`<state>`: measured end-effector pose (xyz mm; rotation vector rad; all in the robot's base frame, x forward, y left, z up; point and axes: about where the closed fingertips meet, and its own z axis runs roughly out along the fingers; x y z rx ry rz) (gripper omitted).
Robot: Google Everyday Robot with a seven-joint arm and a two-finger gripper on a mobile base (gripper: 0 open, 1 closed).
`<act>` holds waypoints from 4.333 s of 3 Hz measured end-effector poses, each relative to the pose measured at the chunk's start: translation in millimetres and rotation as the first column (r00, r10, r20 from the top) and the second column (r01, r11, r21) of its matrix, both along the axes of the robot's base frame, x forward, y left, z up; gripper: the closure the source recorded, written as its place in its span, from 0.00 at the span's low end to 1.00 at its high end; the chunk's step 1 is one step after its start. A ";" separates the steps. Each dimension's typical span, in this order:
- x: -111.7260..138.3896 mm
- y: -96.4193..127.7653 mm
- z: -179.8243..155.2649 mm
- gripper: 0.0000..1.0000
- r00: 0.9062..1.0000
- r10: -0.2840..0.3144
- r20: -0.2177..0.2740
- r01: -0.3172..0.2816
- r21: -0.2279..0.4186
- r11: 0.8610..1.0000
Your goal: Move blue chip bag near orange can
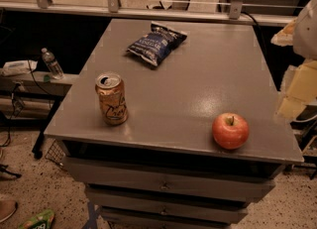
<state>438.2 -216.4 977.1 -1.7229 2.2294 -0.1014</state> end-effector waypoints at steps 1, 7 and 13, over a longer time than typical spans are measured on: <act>0.0 0.0 0.0 0.00 1.000 0.000 0.000 0.000 0.000 1.000; 223.4 115.3 -33.7 0.00 0.860 0.405 0.311 -0.402 -0.079 0.912; 302.7 201.5 -102.0 0.00 0.733 0.678 0.047 -0.637 -0.301 0.710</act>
Offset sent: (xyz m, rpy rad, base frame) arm 0.2036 0.1503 -0.0192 0.2403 -0.4034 0.5271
